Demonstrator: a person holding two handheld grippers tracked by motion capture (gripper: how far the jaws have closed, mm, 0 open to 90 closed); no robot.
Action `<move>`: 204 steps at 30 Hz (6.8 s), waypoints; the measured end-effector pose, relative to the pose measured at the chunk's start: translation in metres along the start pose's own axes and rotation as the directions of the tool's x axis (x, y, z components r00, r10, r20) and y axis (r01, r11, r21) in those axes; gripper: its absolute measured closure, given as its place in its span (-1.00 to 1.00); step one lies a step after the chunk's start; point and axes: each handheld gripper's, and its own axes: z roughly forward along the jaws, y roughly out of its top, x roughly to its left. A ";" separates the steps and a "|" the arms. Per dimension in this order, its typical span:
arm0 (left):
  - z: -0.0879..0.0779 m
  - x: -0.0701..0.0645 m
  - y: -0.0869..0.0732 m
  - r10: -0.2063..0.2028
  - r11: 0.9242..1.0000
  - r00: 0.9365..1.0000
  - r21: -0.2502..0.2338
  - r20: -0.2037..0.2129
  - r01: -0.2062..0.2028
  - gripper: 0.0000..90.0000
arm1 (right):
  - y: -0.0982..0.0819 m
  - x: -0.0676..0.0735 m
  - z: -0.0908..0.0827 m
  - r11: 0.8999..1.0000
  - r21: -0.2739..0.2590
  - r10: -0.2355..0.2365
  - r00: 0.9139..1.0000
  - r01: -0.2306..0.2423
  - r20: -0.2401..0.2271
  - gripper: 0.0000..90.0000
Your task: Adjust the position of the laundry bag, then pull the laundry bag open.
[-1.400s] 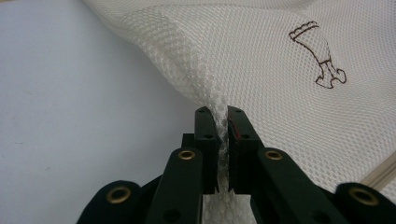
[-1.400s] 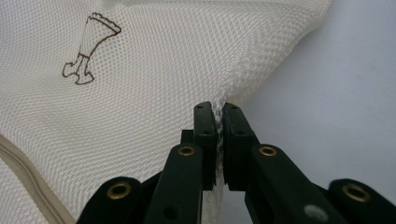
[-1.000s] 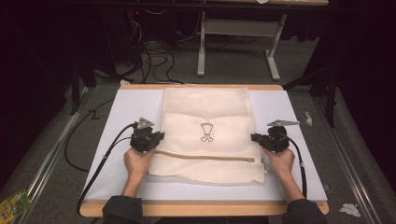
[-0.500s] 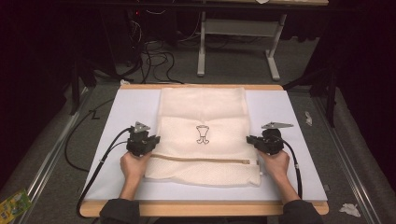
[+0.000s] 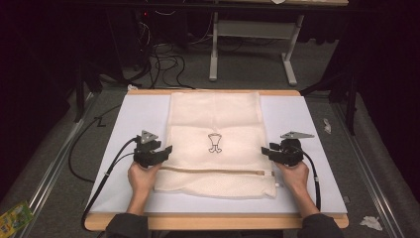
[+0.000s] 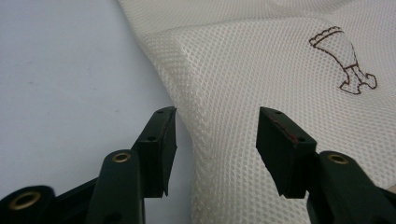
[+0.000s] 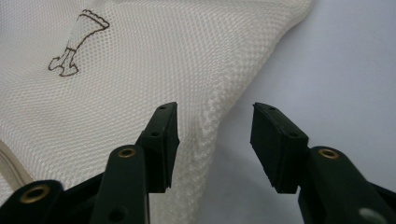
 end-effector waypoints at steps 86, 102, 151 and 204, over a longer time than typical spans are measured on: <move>0.068 -0.224 0.021 0.239 0.962 0.892 0.029 0.383 -0.270 -0.08 | -0.031 0.020 -0.008 0.997 0.074 -0.027 0.998 0.031 -0.056 0.67; 0.076 -0.238 0.014 0.253 0.953 0.859 0.041 0.446 -0.302 0.34 | -0.029 0.021 -0.016 0.997 0.021 -0.067 0.993 0.070 -0.098 0.94; 0.083 -0.246 0.012 0.218 0.960 0.837 0.043 0.502 -0.276 0.33 | -0.017 0.039 -0.030 0.989 -0.092 -0.128 0.984 0.117 -0.125 0.96; 0.081 -0.245 0.016 0.193 0.967 0.838 0.043 0.511 -0.249 0.93 | -0.024 0.026 -0.032 0.994 -0.076 -0.091 0.985 0.080 -0.149 0.93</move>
